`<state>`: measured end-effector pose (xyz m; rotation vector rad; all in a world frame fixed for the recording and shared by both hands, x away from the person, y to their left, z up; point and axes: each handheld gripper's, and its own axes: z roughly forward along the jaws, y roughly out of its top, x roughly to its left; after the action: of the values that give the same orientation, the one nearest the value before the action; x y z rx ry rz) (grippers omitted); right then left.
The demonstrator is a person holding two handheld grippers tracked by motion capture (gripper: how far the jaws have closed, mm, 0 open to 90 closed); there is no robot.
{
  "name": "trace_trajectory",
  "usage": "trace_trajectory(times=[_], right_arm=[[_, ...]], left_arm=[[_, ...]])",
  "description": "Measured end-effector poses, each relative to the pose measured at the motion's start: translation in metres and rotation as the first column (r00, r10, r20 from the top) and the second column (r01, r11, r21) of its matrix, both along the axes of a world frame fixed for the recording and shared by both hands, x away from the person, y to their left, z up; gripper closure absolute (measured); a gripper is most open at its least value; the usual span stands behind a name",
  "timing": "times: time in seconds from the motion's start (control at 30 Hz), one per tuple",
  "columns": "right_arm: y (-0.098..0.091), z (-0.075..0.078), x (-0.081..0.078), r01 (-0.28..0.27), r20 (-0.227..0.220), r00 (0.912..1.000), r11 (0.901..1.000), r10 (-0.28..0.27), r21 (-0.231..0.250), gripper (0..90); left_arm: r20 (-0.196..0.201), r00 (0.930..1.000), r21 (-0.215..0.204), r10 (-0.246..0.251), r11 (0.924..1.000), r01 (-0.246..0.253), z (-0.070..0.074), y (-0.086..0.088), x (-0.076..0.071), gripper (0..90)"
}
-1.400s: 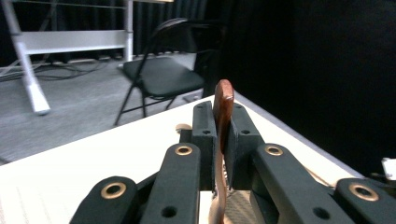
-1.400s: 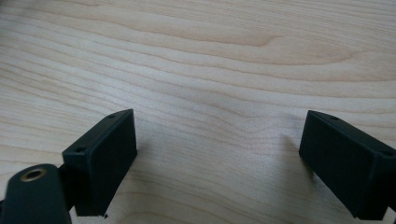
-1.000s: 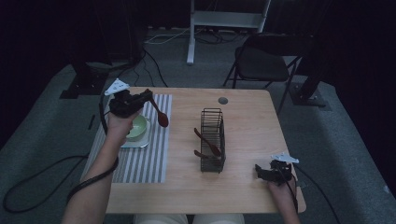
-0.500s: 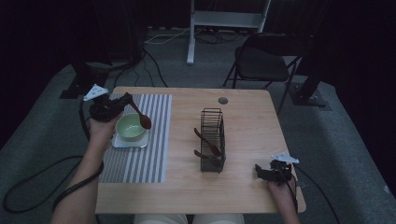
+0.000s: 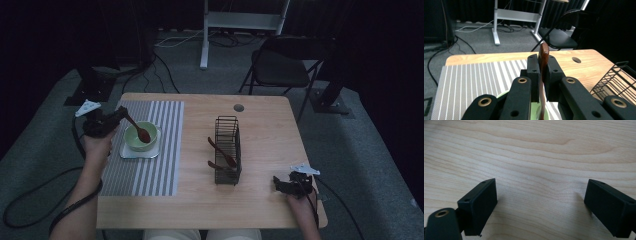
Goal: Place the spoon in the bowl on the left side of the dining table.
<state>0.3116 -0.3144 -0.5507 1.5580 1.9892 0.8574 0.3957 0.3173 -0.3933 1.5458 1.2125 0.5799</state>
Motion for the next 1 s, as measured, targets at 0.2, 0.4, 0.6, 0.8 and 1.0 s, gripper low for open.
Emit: trace_trajectory(times=[0.2,0.4,0.6,0.8,1.0], right_arm=[[0.0,0.0,0.0,0.0,0.0,1.0,1.0,0.0,0.0,10.5],[0.0,0.0,0.0,0.0,0.0,1.0,1.0,0.0,0.0,10.5],[0.0,0.0,0.0,0.0,0.0,1.0,1.0,0.0,0.0,10.5],[0.0,0.0,0.0,0.002,0.0,1.0,1.0,-0.002,0.0,10.5],[0.0,0.0,0.0,0.004,0.0,1.0,1.0,-0.004,0.0,10.5]], left_arm=[[-0.028,0.9991,-0.042,0.032,0.9986,-0.033,-0.017,0.01,-0.003,84.0],[-0.048,0.9965,-0.043,0.068,0.9966,-0.07,-0.028,0.014,-0.006,84.0],[-0.077,0.9923,-0.12,0.097,0.9871,-0.106,-0.047,0.027,-0.012,83.8],[-0.09,0.9882,-0.135,0.124,0.9815,-0.135,-0.057,0.031,-0.02,83.8],[-0.09,0.9875,-0.157,0.13,0.9773,-0.142,-0.063,0.036,-0.027,83.5]])
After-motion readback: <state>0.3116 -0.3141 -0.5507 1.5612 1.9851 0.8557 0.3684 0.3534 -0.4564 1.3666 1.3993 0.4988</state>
